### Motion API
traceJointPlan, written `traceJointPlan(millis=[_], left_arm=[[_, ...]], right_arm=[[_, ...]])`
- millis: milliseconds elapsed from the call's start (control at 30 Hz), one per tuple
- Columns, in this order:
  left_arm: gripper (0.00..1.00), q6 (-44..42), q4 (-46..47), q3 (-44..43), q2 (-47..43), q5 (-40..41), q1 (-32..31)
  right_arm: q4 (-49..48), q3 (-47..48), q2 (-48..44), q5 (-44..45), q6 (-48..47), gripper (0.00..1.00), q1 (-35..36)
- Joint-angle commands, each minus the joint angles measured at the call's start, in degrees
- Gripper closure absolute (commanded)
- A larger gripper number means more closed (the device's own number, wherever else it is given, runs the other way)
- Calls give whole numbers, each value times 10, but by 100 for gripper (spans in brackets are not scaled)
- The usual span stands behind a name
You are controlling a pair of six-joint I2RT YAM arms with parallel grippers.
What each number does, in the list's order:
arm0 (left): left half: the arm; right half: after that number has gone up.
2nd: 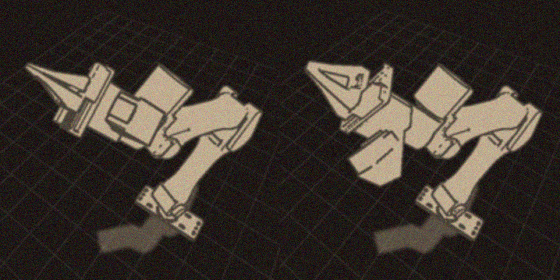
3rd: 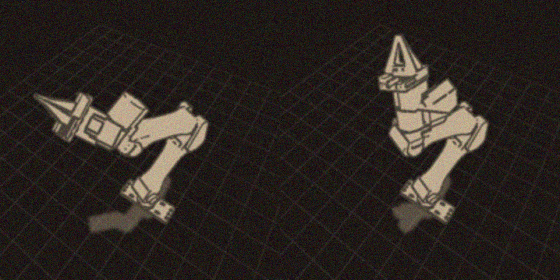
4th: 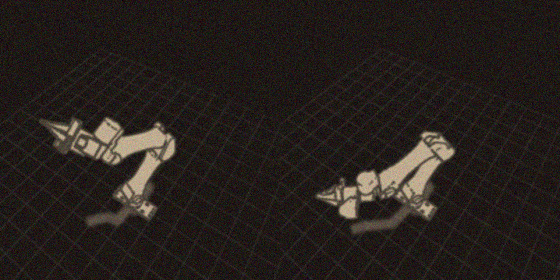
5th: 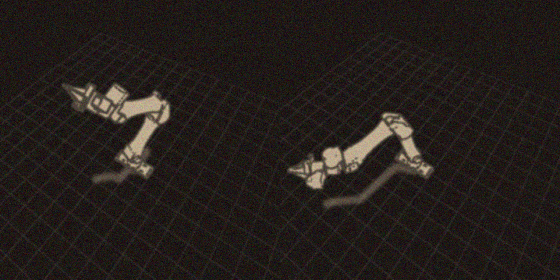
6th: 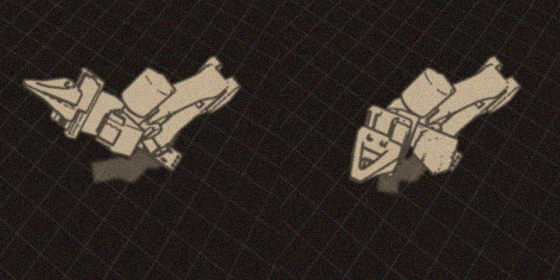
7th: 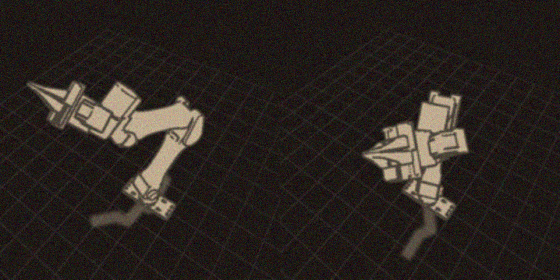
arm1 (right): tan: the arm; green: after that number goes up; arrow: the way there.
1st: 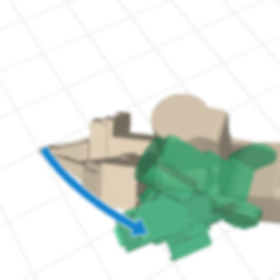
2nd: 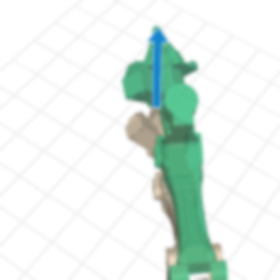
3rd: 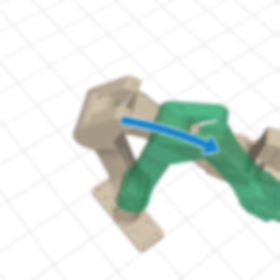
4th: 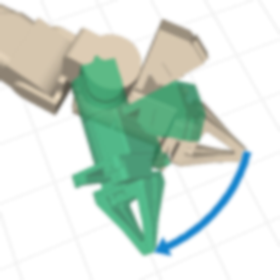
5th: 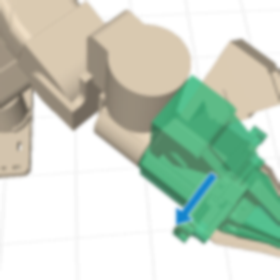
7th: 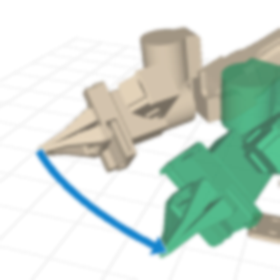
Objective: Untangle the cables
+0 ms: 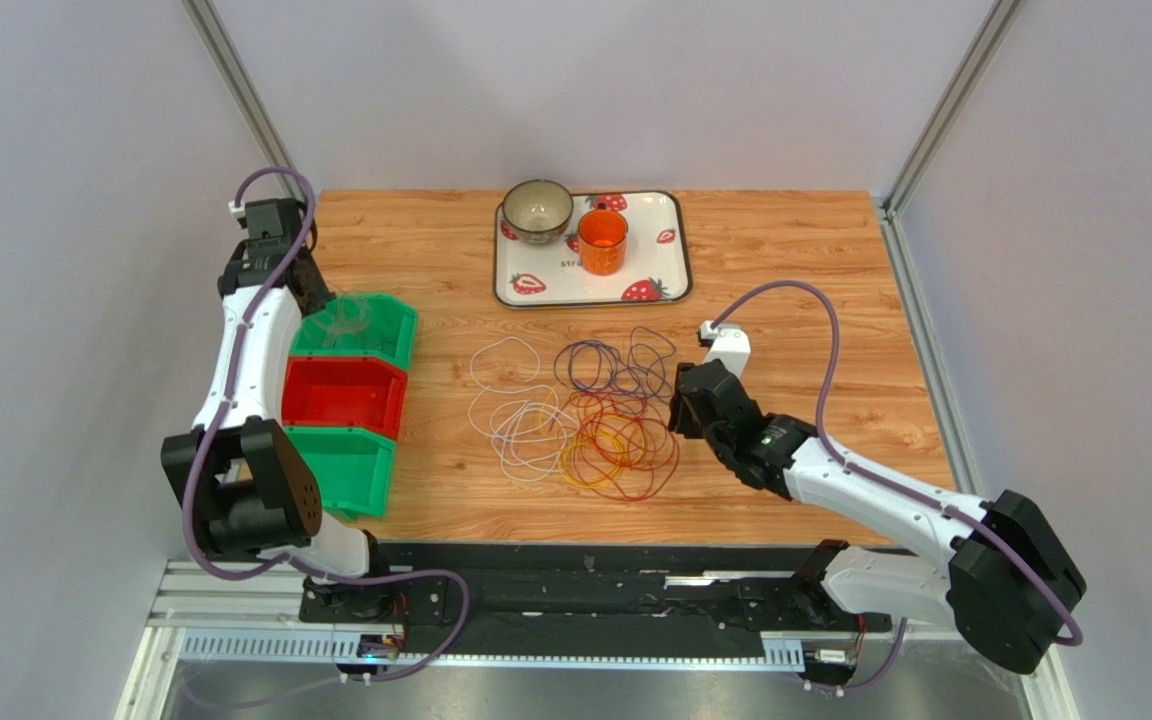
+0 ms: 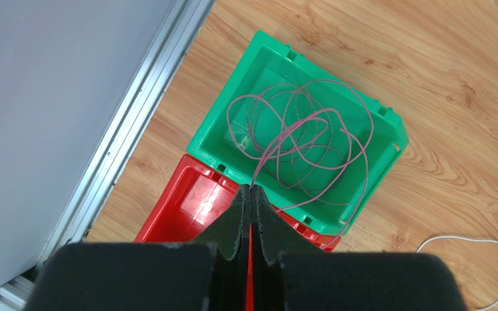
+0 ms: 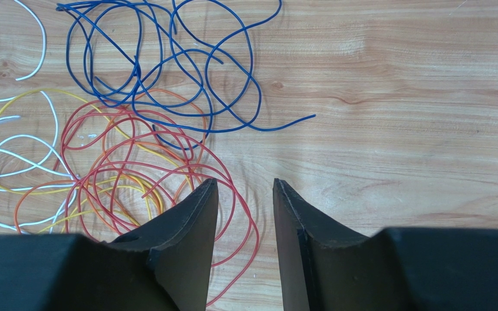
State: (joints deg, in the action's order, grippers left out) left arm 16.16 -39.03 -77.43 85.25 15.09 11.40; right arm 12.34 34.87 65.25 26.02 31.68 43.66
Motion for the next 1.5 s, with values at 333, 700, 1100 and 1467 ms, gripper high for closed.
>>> traceJointPlan(millis=[333, 700, 1100, 1467], left_arm=[[96, 1, -12, -36, 25, -29, 6], [38, 1, 13, -16, -11, -41, 6], [38, -20, 54, 9, -65, -102, -36], [9, 7, 28, 37, -137, -198, -89]], right_arm=[[-28, -5, -30, 2, 3, 59, -9], [-32, -9, -36, -3, 1, 59, -12], [-35, -9, -32, -7, 2, 59, -15], [-30, -4, -25, -8, 7, 11, -19]])
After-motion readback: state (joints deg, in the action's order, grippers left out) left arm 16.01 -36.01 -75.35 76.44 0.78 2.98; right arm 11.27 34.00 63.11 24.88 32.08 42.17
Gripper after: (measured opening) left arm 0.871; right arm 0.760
